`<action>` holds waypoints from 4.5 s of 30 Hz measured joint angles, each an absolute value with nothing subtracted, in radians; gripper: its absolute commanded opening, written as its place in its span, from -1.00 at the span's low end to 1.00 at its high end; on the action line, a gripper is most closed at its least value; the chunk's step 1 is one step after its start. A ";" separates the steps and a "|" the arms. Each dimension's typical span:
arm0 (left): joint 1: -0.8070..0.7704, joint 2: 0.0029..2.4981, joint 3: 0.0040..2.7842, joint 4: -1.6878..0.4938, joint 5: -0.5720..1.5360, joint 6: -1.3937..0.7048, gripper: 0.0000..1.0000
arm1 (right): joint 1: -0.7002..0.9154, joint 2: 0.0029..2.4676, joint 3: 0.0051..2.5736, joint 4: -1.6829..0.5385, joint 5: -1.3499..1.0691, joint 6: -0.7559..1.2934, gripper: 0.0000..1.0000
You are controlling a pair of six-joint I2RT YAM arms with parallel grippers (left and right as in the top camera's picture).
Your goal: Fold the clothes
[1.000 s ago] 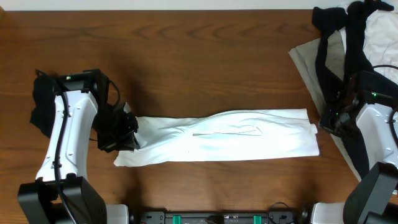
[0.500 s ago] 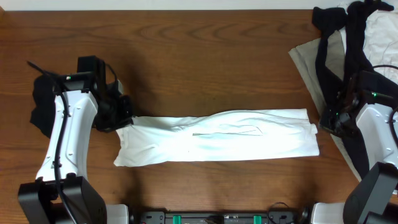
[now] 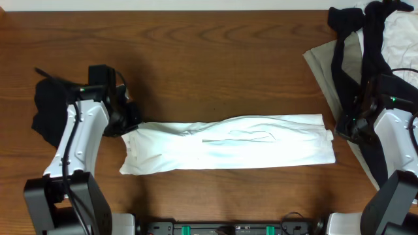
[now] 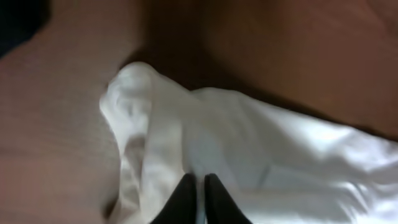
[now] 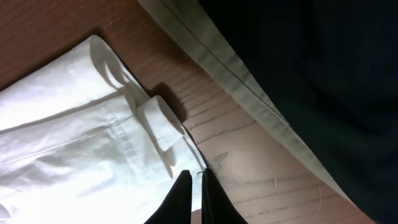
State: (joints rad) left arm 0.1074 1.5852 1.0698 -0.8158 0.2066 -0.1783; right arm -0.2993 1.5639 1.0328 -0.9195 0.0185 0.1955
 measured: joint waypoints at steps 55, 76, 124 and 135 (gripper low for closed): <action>0.107 1.588 0.870 -0.606 0.202 -0.183 -0.50 | -0.296 1.613 0.887 -0.825 -0.186 0.186 -0.40; 0.107 1.588 0.870 -0.620 0.202 -0.183 -0.50 | -0.296 1.613 0.815 -0.739 -0.188 0.183 -0.35; 0.107 1.588 0.870 -0.621 0.202 -0.183 -0.50 | -0.296 1.613 1.118 -0.620 -0.271 0.210 -0.97; 0.107 1.588 0.870 -0.620 0.202 -0.183 -0.51 | -0.297 1.617 1.120 -0.781 -0.033 0.225 -0.95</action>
